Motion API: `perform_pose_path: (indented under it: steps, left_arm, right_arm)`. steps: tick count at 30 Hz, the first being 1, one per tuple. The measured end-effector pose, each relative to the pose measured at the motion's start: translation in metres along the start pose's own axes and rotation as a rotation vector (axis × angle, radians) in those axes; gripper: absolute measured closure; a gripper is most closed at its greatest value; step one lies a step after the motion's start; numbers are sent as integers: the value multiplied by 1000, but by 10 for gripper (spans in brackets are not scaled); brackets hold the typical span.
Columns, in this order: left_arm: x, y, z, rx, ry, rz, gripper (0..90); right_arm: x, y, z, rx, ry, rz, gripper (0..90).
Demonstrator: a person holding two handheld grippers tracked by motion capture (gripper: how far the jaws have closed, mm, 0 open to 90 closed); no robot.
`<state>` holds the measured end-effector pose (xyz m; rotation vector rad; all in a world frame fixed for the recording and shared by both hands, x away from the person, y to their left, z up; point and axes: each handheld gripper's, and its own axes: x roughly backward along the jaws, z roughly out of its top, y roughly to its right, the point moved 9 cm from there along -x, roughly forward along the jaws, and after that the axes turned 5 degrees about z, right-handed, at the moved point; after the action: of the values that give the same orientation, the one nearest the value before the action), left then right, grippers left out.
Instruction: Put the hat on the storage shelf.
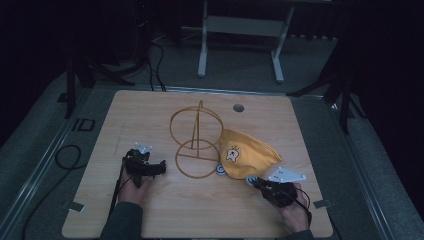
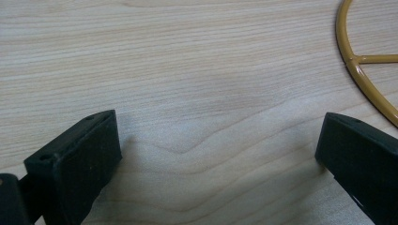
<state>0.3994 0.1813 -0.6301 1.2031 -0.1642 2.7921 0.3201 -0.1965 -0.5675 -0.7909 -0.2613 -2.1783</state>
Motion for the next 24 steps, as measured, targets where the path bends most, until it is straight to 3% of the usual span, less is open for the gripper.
perform_pose_path:
  steps: [24]
  left_arm:
    - [0, 0, 0, 2, 1, 0, 4]
  right_arm:
    - [15, -6, 53, 86, 98, 34, 837]
